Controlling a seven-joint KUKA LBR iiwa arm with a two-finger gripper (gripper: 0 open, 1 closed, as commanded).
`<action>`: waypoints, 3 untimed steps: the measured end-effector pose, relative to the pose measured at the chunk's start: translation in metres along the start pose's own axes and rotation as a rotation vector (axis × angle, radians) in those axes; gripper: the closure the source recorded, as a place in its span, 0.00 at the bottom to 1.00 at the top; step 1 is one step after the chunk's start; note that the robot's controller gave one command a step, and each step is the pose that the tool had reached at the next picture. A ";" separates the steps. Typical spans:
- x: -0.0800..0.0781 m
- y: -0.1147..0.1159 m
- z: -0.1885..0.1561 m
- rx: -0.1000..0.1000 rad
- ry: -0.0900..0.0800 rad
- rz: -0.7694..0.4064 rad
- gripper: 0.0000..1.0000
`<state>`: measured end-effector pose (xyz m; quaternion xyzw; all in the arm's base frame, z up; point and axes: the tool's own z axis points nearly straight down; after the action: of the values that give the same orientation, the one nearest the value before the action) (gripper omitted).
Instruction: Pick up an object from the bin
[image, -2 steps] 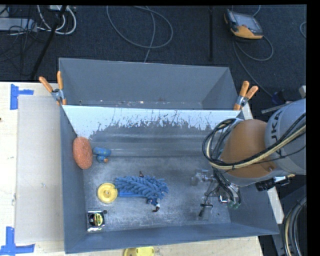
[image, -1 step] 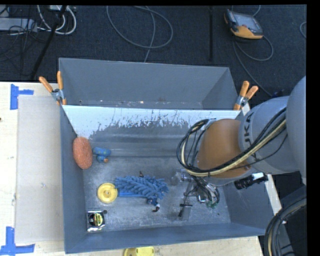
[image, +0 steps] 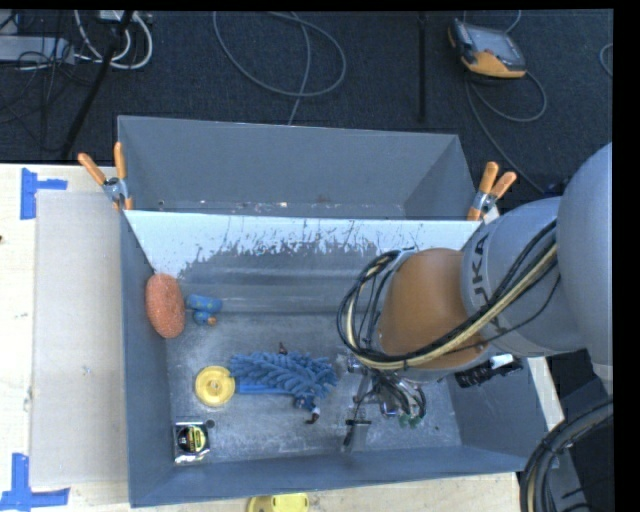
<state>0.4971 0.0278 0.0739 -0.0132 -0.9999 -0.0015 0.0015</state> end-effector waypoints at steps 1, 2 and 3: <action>-0.011 0.029 -0.004 0.006 -0.002 0.006 0.00; -0.016 0.060 0.003 0.003 -0.003 0.038 1.00; -0.016 0.060 0.003 0.003 -0.003 0.037 1.00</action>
Offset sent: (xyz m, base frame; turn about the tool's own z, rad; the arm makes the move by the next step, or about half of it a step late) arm 0.0173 0.0587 -0.0022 0.0420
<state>0.5143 0.0871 0.0711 -0.0317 -0.9995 0.0002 -0.0001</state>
